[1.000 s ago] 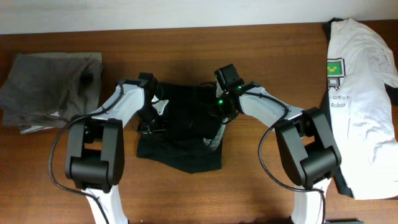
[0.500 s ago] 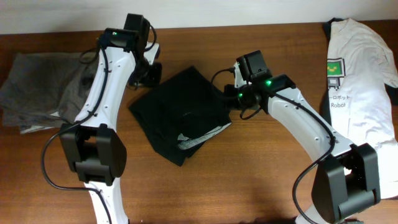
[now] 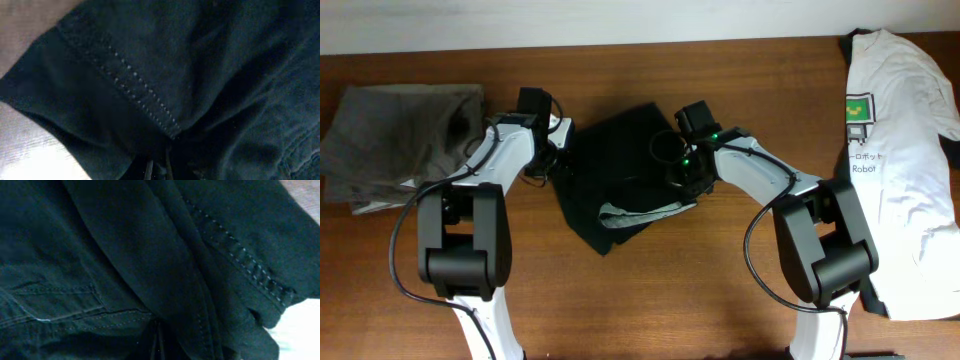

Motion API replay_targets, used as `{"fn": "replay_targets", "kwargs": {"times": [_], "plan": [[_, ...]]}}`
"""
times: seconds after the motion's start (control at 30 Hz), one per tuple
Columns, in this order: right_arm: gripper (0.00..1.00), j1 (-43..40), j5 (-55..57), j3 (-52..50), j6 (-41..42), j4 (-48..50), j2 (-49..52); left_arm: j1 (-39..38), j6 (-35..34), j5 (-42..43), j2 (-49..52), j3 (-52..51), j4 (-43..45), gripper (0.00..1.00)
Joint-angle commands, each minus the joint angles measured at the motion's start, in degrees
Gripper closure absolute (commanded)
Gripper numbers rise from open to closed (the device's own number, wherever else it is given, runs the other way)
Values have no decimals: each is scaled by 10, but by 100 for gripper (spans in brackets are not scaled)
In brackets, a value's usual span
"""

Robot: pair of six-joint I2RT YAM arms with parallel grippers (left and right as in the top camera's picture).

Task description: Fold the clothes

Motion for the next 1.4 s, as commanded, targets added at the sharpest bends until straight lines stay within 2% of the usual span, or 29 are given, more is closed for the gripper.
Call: {"fn": "replay_targets", "kwargs": {"times": [0.0, 0.03, 0.07, 0.1, 0.13, 0.17, 0.2, 0.3, 0.33, 0.4, 0.43, 0.53, 0.6, 0.73, 0.8, 0.83, 0.87, 0.93, 0.97, 1.0, 1.07, 1.1, 1.2, 1.27, 1.33, 1.37], "plan": [[96, -8, 69, -5, 21, -33, 0, 3, 31, -2, 12, 46, -15, 87], [96, -9, 66, -4, -7, -35, -11, 3, 30, -2, 11, 86, -60, 76], [95, -9, 57, -1, -38, -34, -22, 3, 30, -2, 11, 120, -108, 62], [94, -8, 28, 9, -111, -35, -41, 3, 30, -2, 11, 157, -164, 56], [89, -8, -6, 19, -168, -40, -60, 3, 27, -2, 11, 185, -213, 43], [88, -8, -27, 29, -211, -52, -82, 3, 10, -2, 11, 204, -262, 24], [87, -8, -31, 31, -211, -57, -93, 7, -11, 4, 11, 204, -281, 13], [87, -3, -45, 31, -183, -56, -75, 58, -26, 91, 12, 182, -318, 13], [87, -3, -45, 31, -174, -54, -65, 72, -38, 111, 12, 167, -309, 7], [89, -5, -39, 31, -125, -51, -33, 109, -55, 224, 12, 87, -226, 5], [89, -6, -38, 31, -104, -52, -23, 119, -63, 268, 12, 50, -184, 1], [91, -8, -7, 31, -48, -54, -9, 117, -131, 309, 12, -46, -66, 1], [91, -8, -2, 31, -43, -59, -5, 91, -212, 319, 12, -97, 25, 1], [92, -8, -2, 31, -43, -61, -5, 16, -329, 306, 12, -141, 120, 1], [92, -8, -2, 31, -43, -63, -5, -8, -351, 287, 12, -146, 132, 3], [92, -8, -2, 31, -43, -67, -5, -15, -361, 275, 12, -146, 134, 16], [92, -8, -2, 31, -43, -71, -5, -18, -360, 263, 12, -146, 138, 43], [93, -8, -1, 31, -43, -78, -5, -17, -350, 263, 12, -146, 154, 81], [93, -8, 1, 31, -43, -80, -5, -17, -332, 263, 12, -146, 170, 91], [93, -8, 1, 31, -43, -83, -5, -18, -332, 263, 12, -146, 180, 69], [93, -8, 7, 30, -36, -84, -5, -17, -341, 263, 12, -147, 180, 37], [93, -8, 17, 23, -10, -84, -5, -17, -352, 263, 12, -147, 180, 26], [96, -8, 10, 13, 22, -87, 18, -24, -370, 283, 12, -156, 179, 20], [96, -8, -1, 13, 32, -88, 36, -42, -411, 283, 12, -188, 224, 16], [96, -8, -2, 13, 32, -90, 40, -64, -446, 304, 12, -238, 325, 30], [96, -8, -2, 13, 32, -90, 40, -71, -465, 309, 13, -259, 359, 41]]}}
